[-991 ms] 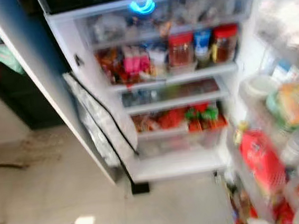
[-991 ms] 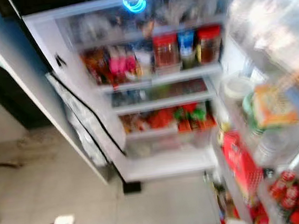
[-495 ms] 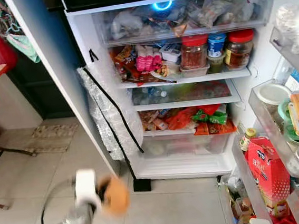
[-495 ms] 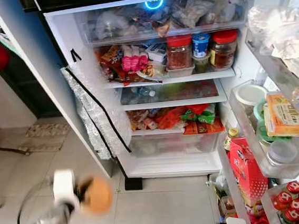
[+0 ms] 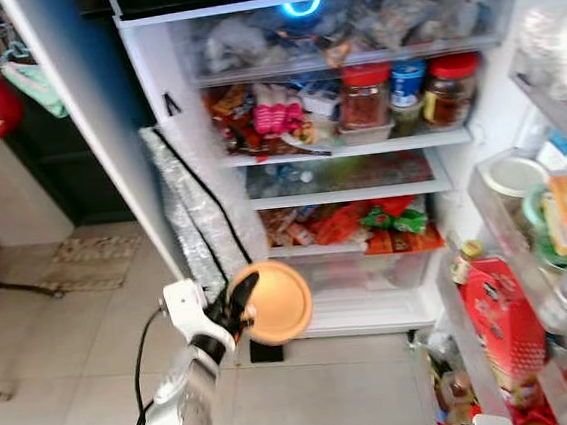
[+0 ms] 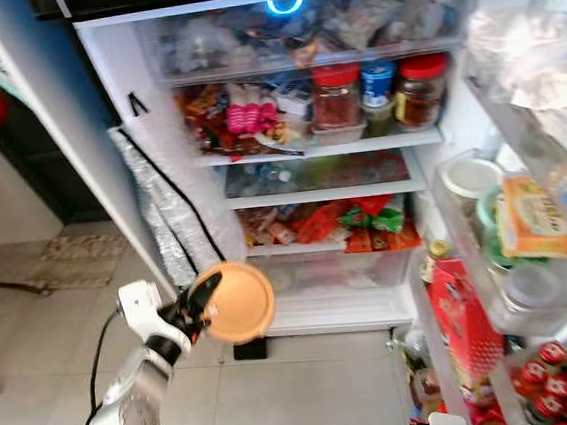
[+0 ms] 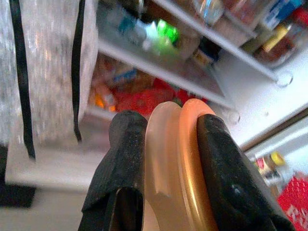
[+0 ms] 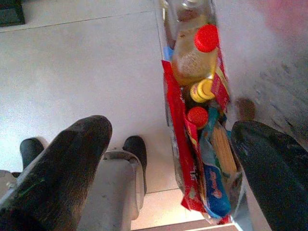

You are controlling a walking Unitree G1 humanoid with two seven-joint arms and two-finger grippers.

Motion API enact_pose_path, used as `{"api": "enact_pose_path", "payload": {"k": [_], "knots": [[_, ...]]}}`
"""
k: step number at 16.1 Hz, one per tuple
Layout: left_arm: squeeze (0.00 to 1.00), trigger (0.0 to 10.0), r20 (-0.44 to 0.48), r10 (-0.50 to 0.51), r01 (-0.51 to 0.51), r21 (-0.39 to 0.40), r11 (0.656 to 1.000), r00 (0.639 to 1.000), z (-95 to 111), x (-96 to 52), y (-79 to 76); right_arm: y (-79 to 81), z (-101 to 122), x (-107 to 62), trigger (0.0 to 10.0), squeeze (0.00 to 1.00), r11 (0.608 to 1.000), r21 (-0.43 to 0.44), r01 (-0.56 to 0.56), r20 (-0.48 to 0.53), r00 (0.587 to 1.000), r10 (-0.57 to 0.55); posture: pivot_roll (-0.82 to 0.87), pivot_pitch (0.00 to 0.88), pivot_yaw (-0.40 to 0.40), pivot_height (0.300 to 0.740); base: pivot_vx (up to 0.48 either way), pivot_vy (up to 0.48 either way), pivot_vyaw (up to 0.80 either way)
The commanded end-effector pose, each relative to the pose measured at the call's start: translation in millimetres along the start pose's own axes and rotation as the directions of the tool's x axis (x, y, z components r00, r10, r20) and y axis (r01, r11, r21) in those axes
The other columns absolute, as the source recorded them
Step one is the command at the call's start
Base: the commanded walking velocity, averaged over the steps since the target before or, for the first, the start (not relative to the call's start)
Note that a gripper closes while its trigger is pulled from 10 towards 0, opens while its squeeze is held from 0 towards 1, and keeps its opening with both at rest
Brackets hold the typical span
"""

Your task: Restocking fridge

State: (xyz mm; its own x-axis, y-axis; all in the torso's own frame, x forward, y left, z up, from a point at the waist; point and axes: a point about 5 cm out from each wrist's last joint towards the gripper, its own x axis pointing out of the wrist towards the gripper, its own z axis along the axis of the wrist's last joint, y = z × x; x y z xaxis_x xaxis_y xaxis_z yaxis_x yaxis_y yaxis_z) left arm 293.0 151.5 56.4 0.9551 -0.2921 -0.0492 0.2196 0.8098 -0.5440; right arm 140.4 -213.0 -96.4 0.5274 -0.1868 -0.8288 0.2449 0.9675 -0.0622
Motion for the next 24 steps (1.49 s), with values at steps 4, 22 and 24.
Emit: {"api": "enact_pose_path", "payload": {"k": [4, 22, 24], "knots": [[0.0, 10.0, 0.042, 0.067, -0.06, -0.147, 0.987, 0.997, 9.4, -13.7, 11.1, -0.2, -6.7, -1.4, 10.0, 0.0, 1.0, -0.009, 0.006, -0.022, 1.0, -0.006, -0.02, 0.073, 0.056, 0.74, 0.0, 0.0, 0.0], [0.0, 10.0, -0.031, -0.052, 0.046, -0.149, 0.988, 0.998, 11.7, -3.7, -13.1, -0.9, -6.0, -1.3, 10.0, 0.0, 1.0, 0.003, 0.019, -0.018, 1.0, -0.019, -0.04, 0.065, 0.059, 0.74, 0.055, 0.0, 0.0], [0.0, 10.0, -0.031, -0.057, 0.051, -0.151, 0.987, 0.998, 11.7, -2.6, -14.8, -1.2, -5.9, -1.3, 10.0, 0.0, 1.0, 0.002, 0.02, -0.019, 1.0, -0.02, -0.04, 0.063, 0.059, 0.74, 0.0, 0.0, 0.0]]}}
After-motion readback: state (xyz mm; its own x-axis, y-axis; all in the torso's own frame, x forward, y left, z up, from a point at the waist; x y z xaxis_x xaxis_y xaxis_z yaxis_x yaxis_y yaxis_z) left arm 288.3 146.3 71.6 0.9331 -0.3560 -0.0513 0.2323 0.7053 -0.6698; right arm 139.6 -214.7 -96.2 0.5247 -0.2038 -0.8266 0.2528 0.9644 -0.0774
